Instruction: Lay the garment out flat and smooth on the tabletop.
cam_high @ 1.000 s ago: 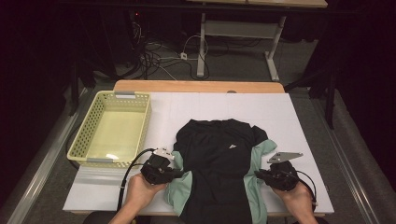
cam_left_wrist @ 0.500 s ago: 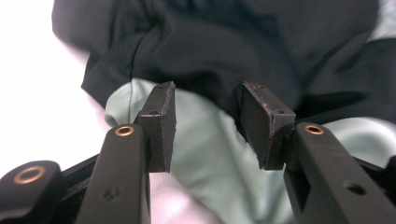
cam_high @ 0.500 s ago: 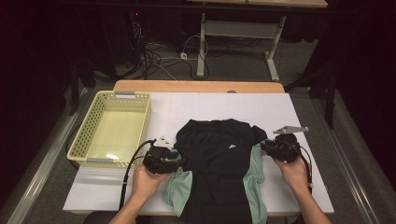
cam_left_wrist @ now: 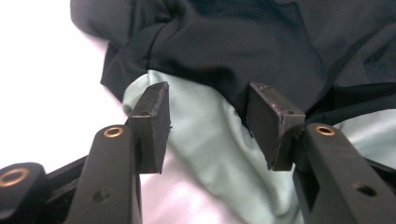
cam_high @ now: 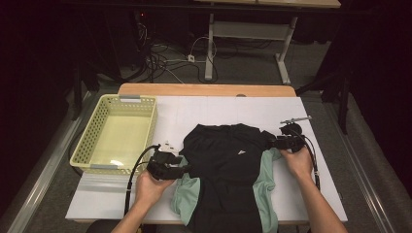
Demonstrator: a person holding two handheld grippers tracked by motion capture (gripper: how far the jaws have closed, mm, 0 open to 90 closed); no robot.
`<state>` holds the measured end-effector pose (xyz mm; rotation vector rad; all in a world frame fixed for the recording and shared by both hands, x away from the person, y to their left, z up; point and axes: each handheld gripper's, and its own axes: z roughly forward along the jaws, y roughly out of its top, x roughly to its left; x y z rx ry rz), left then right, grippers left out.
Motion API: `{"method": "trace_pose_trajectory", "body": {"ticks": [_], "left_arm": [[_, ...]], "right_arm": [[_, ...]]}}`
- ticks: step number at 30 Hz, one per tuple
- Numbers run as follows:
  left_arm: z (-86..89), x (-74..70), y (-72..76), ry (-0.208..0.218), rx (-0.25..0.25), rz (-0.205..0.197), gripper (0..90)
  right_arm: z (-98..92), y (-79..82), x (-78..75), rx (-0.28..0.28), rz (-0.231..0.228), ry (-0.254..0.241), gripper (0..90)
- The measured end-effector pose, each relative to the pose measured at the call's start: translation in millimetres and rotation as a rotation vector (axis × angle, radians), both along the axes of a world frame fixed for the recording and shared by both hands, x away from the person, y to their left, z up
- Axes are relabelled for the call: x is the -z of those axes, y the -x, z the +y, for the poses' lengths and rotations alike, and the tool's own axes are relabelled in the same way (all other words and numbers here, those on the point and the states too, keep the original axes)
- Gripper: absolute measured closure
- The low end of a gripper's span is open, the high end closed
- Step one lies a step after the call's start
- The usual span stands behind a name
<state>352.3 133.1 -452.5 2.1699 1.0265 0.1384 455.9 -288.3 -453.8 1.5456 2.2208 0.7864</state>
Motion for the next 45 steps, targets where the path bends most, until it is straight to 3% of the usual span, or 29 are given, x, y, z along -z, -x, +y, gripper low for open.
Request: {"method": "trace_pose_trajectory", "body": {"ticks": [1, 2, 4, 5, 7, 9, 12, 15, 16, 18, 20, 22, 24, 27, 29, 31, 32, 35, 38, 42, 45], "left_arm": [[0.6, 0.2, -0.1, -0.001, -0.001, -0.001, 48.4], [1.1, 0.2, -0.1, -0.003, -0.003, -0.001, 48.3], [1.9, 0.8, -0.3, 0.001, -0.008, 0.001, 48.3], [2.2, 1.0, -0.4, 0.004, -0.009, 0.001, 48.3], [2.6, 1.4, 0.0, 0.007, -0.01, 0.002, 48.3], [2.7, 2.0, -0.1, 0.004, -0.008, 0.004, 48.3], [1.7, 3.1, -1.6, 0.005, -0.008, 0.008, 48.3], [-0.2, 4.2, -2.5, 0.003, -0.005, 0.011, 48.4], [-0.8, 4.5, -2.8, 0.003, -0.005, 0.012, 48.4], [-1.6, 4.8, -3.4, 0.004, -0.004, 0.016, 48.5], [-2.3, 5.7, -4.6, 0.014, -0.003, 0.023, 49.0], [-2.9, 6.7, -6.4, 0.02, 0.0, 0.034, 50.0], [-4.5, 8.4, -7.6, 0.026, 0.011, 0.047, 53.3], [-7.6, 11.1, -7.1, 0.017, 0.049, 0.066, 63.0], [-10.1, 12.1, -6.2, 0.013, 0.086, 0.087, 72.6], [-12.2, 12.6, -4.8, 0.008, 0.122, 0.105, 83.7], [-13.5, 12.8, -3.8, -0.002, 0.131, 0.11, 86.1], [-15.7, 12.9, -0.4, -0.013, 0.153, 0.131, 87.1], [-17.0, 13.0, 5.5, -0.005, 0.179, 0.151, 87.4], [-16.0, 9.1, 17.7, 0.002, 0.204, 0.165, 87.4], [-11.8, 1.9, 22.0, -0.002, 0.174, 0.117, 86.9]], "right_arm": [[0.9, -1.0, 3.1, -0.003, 0.012, -0.001, 56.8], [2.5, 0.7, 3.4, -0.012, -0.008, 0.025, 65.9], [5.0, 4.1, 1.6, -0.068, 0.003, 0.044, 84.0], [6.4, 6.8, -0.1, -0.076, 0.002, 0.073, 85.9], [4.1, 14.3, -4.5, -0.073, -0.042, 0.117, 86.4], [-8.7, 22.1, -10.7, -0.034, -0.079, 0.08, 86.4], [-30.5, 32.6, -15.1, 0.019, -0.083, 0.043, 86.4], [-43.2, 41.0, -10.4, 0.046, -0.067, 0.051, 85.9], [-45.5, 42.6, -7.8, 0.054, -0.058, 0.042, 84.1], [-46.1, 44.4, -4.9, 0.074, -0.045, 0.039, 71.3], [-41.1, 49.3, -9.2, 0.072, -0.088, 0.043, 66.0], [-31.8, 56.1, -17.8, 0.033, -0.139, 0.016, 64.6], [-16.3, 63.0, -23.9, -0.033, -0.15, -0.008, 63.2], [8.7, 70.2, -22.6, -0.14, -0.122, -0.019, 59.3], [19.9, 71.6, -16.2, -0.177, -0.083, -0.024, 59.0], [25.9, 73.2, -9.4, -0.196, -0.07, -0.004, 68.2], [25.5, 73.7, -7.8, -0.209, -0.063, -0.027, 75.5], [26.3, 76.6, -5.5, -0.245, -0.026, -0.026, 90.0], [28.1, 81.7, -4.4, -0.259, -0.012, 0.002, 90.0], [25.6, 91.7, -3.5, -0.273, -0.006, -0.005, 90.0], [22.2, 97.7, -3.2, -0.275, -0.014, -0.014, 90.0]]}}
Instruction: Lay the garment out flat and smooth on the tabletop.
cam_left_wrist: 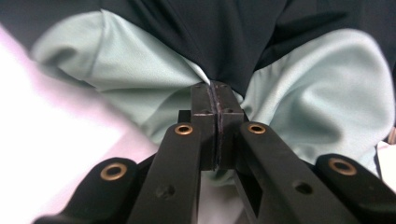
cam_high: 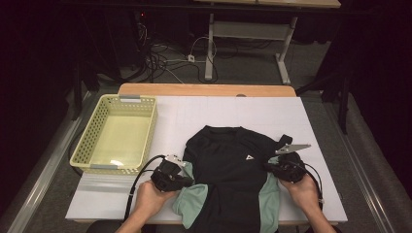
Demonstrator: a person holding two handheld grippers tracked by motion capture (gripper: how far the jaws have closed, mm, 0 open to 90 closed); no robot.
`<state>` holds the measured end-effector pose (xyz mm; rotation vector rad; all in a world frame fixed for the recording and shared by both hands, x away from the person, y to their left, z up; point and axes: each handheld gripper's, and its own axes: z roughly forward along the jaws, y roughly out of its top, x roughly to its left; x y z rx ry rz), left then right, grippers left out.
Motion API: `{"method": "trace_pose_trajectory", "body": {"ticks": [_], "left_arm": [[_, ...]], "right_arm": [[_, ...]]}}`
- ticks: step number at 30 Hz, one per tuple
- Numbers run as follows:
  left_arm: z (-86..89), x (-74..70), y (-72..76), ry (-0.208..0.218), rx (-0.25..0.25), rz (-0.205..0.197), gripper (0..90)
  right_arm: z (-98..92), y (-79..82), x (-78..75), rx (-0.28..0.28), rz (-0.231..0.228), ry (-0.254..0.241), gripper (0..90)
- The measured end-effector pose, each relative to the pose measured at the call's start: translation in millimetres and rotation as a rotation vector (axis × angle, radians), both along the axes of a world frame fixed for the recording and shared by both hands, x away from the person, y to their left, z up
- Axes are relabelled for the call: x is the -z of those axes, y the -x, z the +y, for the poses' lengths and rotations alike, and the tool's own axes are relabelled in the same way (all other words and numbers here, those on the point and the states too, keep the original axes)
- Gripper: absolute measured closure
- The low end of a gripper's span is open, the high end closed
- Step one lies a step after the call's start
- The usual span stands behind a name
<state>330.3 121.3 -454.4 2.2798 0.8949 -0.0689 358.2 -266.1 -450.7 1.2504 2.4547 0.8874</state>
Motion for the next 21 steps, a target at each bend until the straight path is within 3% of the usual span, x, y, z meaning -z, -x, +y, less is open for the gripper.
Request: {"method": "trace_pose_trajectory", "body": {"ticks": [3, 6, 10, 16, 21], "left_arm": [[6.7, -8.0, -7.0, 0.006, -0.095, -0.081, 72.1], [8.9, -14.4, -18.0, 0.038, -0.164, -0.122, 63.5], [1.9, -14.5, -37.6, 0.008, -0.208, -0.136, 56.0], [-6.6, -4.5, -66.8, -0.008, -0.275, -0.087, 50.2], [-11.1, 2.0, -85.1, -0.025, -0.303, -0.049, 46.2]], "right_arm": [[-4.6, 0.0, 0.9, 0.017, -0.007, -0.039, 90.0], [-5.9, -2.3, 0.1, 0.033, -0.028, -0.026, 86.9], [-8.4, -6.0, 1.4, 0.043, -0.029, -0.035, 84.4], [-9.2, -5.9, 1.7, 0.039, -0.041, -0.024, 81.1], [-10.4, -8.5, 3.2, 0.045, -0.036, -0.029, 79.0]]}}
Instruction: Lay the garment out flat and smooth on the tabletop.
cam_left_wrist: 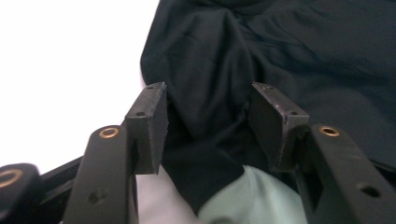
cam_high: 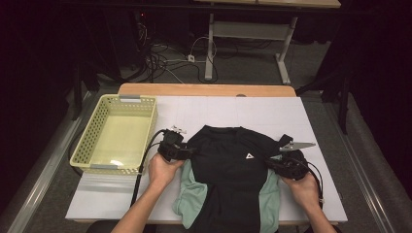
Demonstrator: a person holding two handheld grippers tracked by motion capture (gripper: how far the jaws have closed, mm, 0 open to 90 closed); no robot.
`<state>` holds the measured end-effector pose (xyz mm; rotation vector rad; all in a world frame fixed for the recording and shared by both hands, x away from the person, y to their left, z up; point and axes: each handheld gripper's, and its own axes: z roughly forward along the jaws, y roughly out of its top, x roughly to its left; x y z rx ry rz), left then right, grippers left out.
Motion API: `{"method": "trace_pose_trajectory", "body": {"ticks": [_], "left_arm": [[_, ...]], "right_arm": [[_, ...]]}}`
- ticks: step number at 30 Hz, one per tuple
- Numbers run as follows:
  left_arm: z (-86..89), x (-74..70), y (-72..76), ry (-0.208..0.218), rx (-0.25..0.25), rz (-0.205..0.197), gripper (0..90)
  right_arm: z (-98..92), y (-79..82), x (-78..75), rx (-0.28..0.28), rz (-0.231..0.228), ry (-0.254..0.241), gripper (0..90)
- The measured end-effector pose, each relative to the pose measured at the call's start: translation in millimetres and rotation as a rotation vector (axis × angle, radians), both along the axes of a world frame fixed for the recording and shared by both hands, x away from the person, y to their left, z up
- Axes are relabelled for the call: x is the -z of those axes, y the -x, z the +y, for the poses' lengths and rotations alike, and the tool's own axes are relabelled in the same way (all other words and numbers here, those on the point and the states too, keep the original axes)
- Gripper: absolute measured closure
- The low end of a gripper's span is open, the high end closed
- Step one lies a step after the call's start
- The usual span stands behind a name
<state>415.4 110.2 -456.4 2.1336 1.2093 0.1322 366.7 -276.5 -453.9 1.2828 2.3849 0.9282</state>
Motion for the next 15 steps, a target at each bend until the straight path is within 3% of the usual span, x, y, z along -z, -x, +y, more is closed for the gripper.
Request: {"method": "trace_pose_trajectory", "body": {"ticks": [3, 5, 6, 11, 15], "left_arm": [[-0.7, 4.7, -8.8, -0.01, -0.027, 0.019, 46.2], [-0.9, 10.0, -13.6, 0.003, -0.031, 0.055, 48.0], [-1.3, 10.5, -13.8, 0.009, -0.029, 0.048, 50.2], [-1.6, 9.4, -15.7, 0.044, 0.025, 0.095, 78.7], [-1.3, 4.0, -14.4, 0.056, 0.025, 0.08, 82.0]], "right_arm": [[0.2, 0.0, 0.1, 0.001, -0.001, 0.002, 78.9], [0.4, -0.2, 0.3, 0.001, -0.002, 0.004, 78.3], [0.3, -0.4, 0.5, 0.003, -0.001, 0.004, 77.9], [-1.5, -2.0, 1.7, 0.009, 0.002, -0.004, 75.7], [-1.3, -1.4, 1.6, 0.012, -0.001, -0.003, 75.4]]}}
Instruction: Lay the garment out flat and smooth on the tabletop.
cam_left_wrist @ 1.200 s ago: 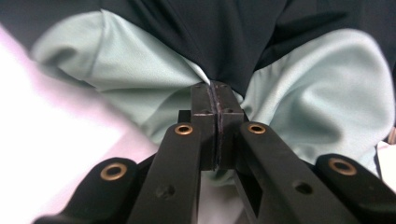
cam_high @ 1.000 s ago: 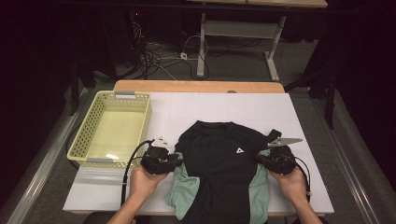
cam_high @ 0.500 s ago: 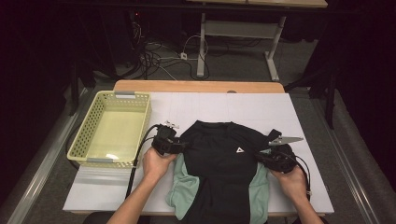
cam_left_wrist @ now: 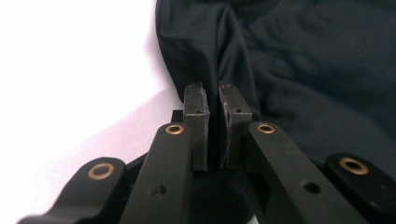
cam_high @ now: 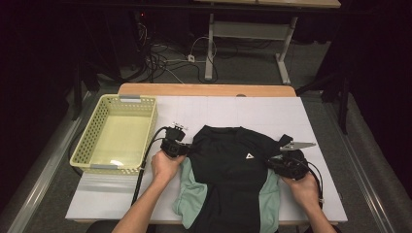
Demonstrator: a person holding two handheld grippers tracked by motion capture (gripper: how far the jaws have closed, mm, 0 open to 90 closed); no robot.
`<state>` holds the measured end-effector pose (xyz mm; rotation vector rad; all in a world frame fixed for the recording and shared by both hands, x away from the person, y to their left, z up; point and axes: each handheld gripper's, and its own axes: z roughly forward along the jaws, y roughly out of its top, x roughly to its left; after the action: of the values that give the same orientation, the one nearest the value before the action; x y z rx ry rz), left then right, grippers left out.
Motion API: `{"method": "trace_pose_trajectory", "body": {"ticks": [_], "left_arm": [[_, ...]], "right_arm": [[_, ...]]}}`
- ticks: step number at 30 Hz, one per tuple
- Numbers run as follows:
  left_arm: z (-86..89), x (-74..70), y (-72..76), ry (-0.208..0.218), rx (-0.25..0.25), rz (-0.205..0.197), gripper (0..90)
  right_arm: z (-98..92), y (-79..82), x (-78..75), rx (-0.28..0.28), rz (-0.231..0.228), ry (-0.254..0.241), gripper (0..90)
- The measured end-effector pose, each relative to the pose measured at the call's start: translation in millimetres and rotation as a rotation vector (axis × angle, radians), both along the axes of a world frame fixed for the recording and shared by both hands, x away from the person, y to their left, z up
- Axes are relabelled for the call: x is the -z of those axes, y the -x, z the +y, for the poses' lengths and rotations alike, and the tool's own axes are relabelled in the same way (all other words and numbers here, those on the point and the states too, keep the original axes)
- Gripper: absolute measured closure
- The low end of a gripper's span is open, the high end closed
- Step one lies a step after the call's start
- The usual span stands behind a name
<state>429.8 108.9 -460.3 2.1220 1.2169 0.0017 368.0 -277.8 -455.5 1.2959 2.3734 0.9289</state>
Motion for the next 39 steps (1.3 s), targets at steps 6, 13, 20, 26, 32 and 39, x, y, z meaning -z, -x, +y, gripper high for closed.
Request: {"method": "trace_pose_trajectory", "body": {"ticks": [6, 13, 20, 26, 32, 39], "left_arm": [[-10.0, -24.2, 9.3, 0.003, 0.041, -0.08, 82.1], [-26.0, -51.8, 13.2, 0.007, 0.105, -0.149, 82.1], [-54.5, -62.2, 30.7, -0.008, 0.214, -0.215, 82.1], [-82.7, -42.8, 54.7, -0.106, 0.339, -0.227, 82.1], [-82.2, -18.0, 60.1, -0.091, 0.365, -0.18, 82.0], [-69.1, -25.4, 54.9, -0.09, 0.309, -0.217, 79.7]], "right_arm": [[0.2, 0.1, -0.1, 0.0, -0.004, 0.004, 74.7], [0.8, 0.6, -0.3, 0.002, -0.007, 0.008, 74.6], [1.2, 0.6, -0.2, 0.0, -0.01, 0.011, 74.3], [1.4, 0.5, 0.0, 0.0, -0.01, 0.013, 73.6], [2.2, 0.9, 0.1, -0.005, -0.01, 0.014, 72.6], [2.2, 1.2, 0.1, -0.002, -0.013, 0.016, 72.1]]}}
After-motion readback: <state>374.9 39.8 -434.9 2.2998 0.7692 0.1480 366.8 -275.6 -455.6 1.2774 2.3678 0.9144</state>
